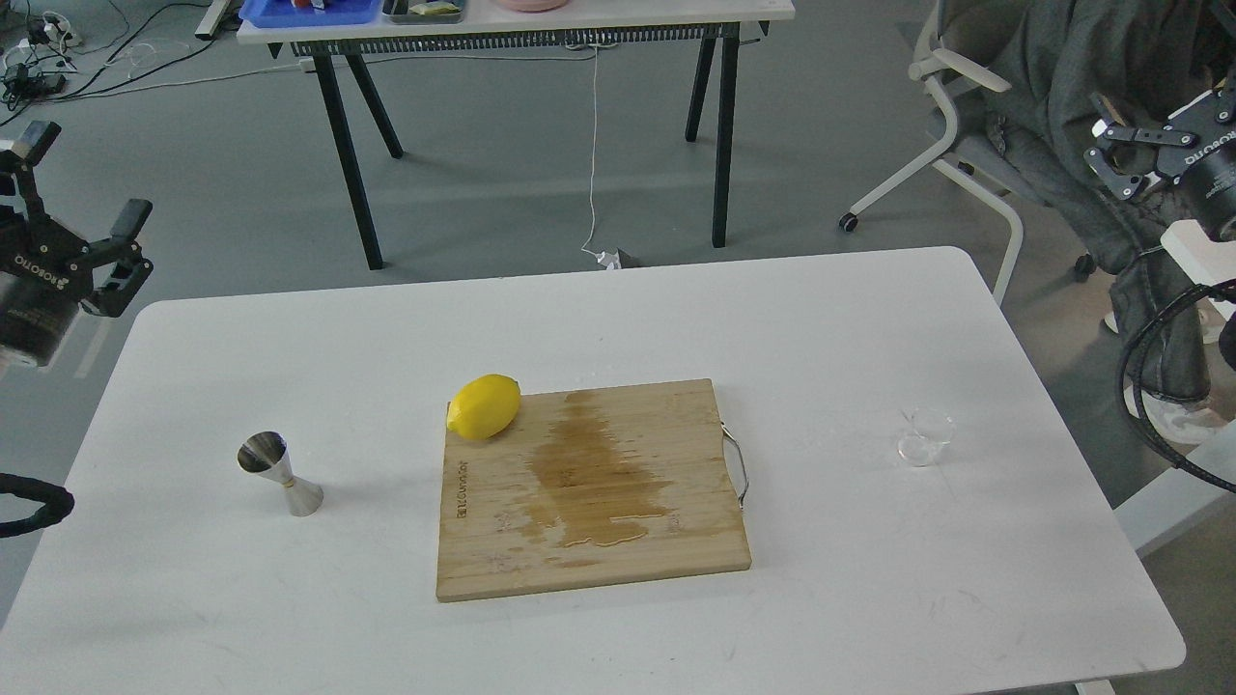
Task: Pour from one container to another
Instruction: 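Lower the left hand from its raised pose toward the steel jigger, then close the left hand around the steel jigger on the table, then lift the jigger with the left hand and carry it onto the cutting board, then lower the jigger upright onto the board beside the lemon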
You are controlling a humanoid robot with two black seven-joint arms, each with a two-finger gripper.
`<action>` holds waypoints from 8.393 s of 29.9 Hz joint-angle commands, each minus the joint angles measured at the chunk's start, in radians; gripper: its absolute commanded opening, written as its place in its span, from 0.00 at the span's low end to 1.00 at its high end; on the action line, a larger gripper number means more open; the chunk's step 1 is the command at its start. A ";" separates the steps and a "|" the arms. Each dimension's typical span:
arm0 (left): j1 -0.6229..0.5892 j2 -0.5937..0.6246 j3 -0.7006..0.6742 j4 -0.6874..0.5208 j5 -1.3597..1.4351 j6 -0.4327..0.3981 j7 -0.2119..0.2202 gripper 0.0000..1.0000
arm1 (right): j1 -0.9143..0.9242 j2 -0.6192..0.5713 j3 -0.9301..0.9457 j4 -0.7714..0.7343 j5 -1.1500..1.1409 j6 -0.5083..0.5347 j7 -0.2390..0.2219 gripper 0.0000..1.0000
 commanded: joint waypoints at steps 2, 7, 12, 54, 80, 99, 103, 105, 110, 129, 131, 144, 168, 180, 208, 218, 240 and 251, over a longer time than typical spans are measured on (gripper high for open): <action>0.001 0.001 -0.005 -0.002 -0.005 0.000 0.000 1.00 | 0.000 -0.002 -0.004 -0.001 0.000 0.000 0.000 0.99; -0.010 0.001 -0.005 0.000 -0.007 0.000 0.000 0.99 | 0.000 -0.008 0.001 -0.001 0.000 0.000 0.000 0.99; -0.025 -0.005 -0.013 0.015 -0.051 0.000 0.000 1.00 | 0.000 -0.008 0.007 0.000 0.000 0.000 0.000 0.99; 0.464 0.150 0.021 -0.388 1.144 0.977 0.000 0.99 | -0.034 0.002 0.061 0.011 0.003 0.000 0.001 0.99; 0.547 -0.068 0.116 -0.125 1.260 0.977 0.000 0.96 | -0.042 0.017 0.058 0.012 0.002 0.000 0.001 0.99; 0.472 -0.187 0.166 -0.036 1.279 0.977 0.000 0.97 | -0.040 0.017 0.056 0.012 0.002 0.000 0.001 0.99; 0.449 -0.204 0.177 -0.006 1.279 0.977 0.000 0.97 | -0.040 0.017 0.058 0.012 0.002 0.000 0.001 0.99; 0.435 -0.218 0.179 0.013 1.279 0.977 0.000 0.97 | -0.040 0.017 0.058 0.012 0.002 0.000 0.001 0.99; 0.400 -0.229 0.215 0.058 1.277 0.977 0.000 0.97 | -0.040 0.017 0.059 0.014 0.002 0.000 0.000 0.99; 0.324 -0.253 0.229 0.147 1.271 0.977 0.000 0.97 | -0.040 0.017 0.056 0.014 0.002 0.000 0.001 0.99; 0.321 -0.253 0.229 0.156 1.271 0.977 0.000 0.97 | -0.040 0.017 0.053 0.014 0.002 0.000 0.000 0.99; 0.272 -0.307 0.229 0.218 1.271 0.977 0.000 0.96 | -0.042 0.017 0.053 0.015 0.002 0.000 0.000 0.99; 0.185 -0.373 0.288 0.386 1.265 0.977 0.000 0.68 | -0.042 0.017 0.053 0.014 0.002 0.000 0.001 0.99; 0.173 -0.378 0.288 0.403 1.257 0.977 0.000 0.09 | -0.046 0.017 0.053 0.014 0.002 0.000 0.001 0.99; -0.165 -0.480 0.415 0.164 1.289 0.977 0.000 0.08 | -0.043 0.112 0.044 -0.115 0.002 0.000 -0.012 0.99; -0.107 -0.583 0.487 0.164 1.317 0.977 0.000 0.08 | -0.046 0.114 0.036 -0.127 0.002 0.000 -0.012 0.99; -0.035 -0.666 0.521 0.316 1.444 0.977 0.000 0.08 | -0.045 0.114 0.036 -0.121 0.002 0.000 -0.012 0.99; -0.028 -0.666 0.522 0.274 1.441 0.977 0.000 0.18 | -0.045 0.117 0.036 -0.123 0.000 0.000 -0.012 0.99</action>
